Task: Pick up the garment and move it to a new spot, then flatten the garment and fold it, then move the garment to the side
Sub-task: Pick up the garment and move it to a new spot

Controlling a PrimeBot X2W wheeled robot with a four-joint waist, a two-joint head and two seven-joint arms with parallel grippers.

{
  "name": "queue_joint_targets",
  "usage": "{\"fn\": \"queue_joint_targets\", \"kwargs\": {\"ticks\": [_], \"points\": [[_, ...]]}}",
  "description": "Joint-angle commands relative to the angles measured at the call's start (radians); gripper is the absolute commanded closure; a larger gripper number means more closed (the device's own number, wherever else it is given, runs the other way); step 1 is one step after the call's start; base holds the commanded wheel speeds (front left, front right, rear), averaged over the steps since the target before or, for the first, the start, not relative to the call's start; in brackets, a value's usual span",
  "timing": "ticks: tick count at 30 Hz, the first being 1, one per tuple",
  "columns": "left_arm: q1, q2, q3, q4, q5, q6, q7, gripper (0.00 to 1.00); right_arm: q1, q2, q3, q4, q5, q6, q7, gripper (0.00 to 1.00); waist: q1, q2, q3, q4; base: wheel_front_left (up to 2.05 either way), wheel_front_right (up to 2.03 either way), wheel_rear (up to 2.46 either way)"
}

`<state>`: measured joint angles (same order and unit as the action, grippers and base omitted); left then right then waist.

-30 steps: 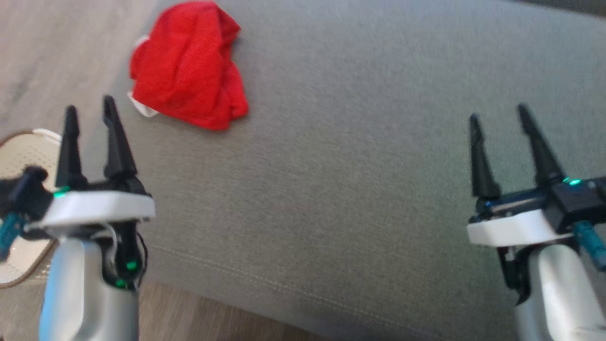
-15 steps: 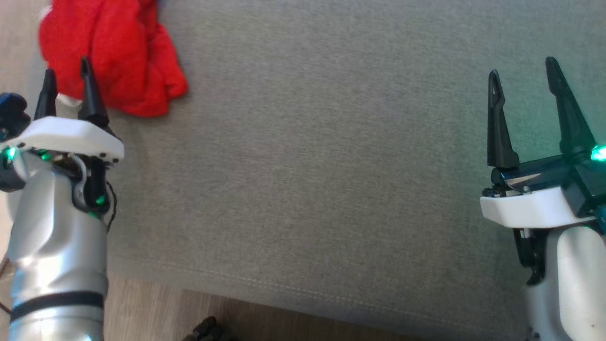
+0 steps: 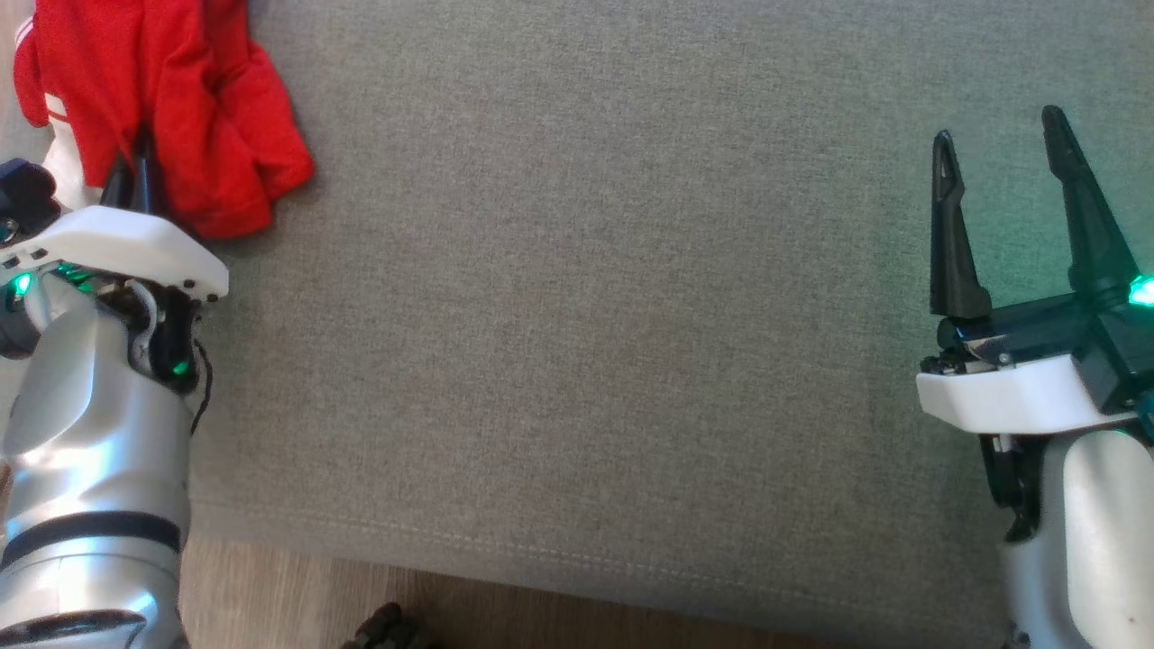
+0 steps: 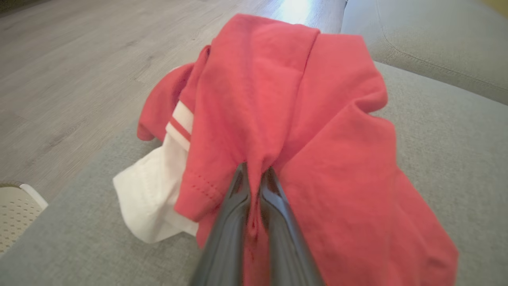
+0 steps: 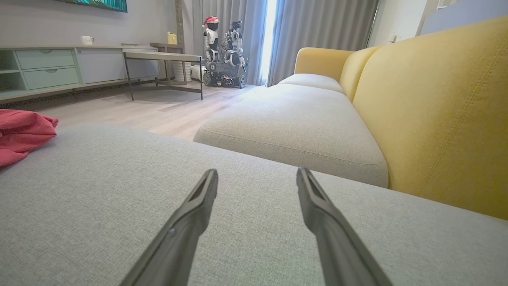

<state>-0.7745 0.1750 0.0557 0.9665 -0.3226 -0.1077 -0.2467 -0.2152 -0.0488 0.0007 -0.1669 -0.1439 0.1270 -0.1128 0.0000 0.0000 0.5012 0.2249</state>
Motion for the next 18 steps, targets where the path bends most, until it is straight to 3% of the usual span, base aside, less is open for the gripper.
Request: {"fn": "queue_joint_targets", "kwargs": {"ticks": [1,5,12,18], "points": [[-0.025,0.064,0.021,-0.011,-0.009,-0.007,-0.007,1.0,-0.019,-0.001,0.021,-0.036,-0.002,0.004,-0.003,0.0,0.0,0.0,-0.004,0.001,0.0,0.0,0.0],[-0.037,0.08,0.047,-0.038,-0.022,-0.009,-0.014,1.0,-0.021,-0.001,0.021,-0.024,0.009,0.004,-0.013,0.0,0.0,0.0,-0.024,0.002,0.0,0.0,0.0],[0.036,0.066,0.177,-0.359,-0.004,0.013,-0.015,1.0,-0.025,-0.001,0.029,0.021,0.039,0.004,-0.043,0.0,0.0,0.0,-0.089,-0.009,0.0,0.0,0.0],[0.106,0.033,0.235,-0.56,0.034,0.006,-0.015,1.0,-0.015,-0.001,0.027,0.061,0.067,0.004,-0.067,0.0,0.0,0.0,-0.154,-0.028,0.0,0.0,0.0]]}}
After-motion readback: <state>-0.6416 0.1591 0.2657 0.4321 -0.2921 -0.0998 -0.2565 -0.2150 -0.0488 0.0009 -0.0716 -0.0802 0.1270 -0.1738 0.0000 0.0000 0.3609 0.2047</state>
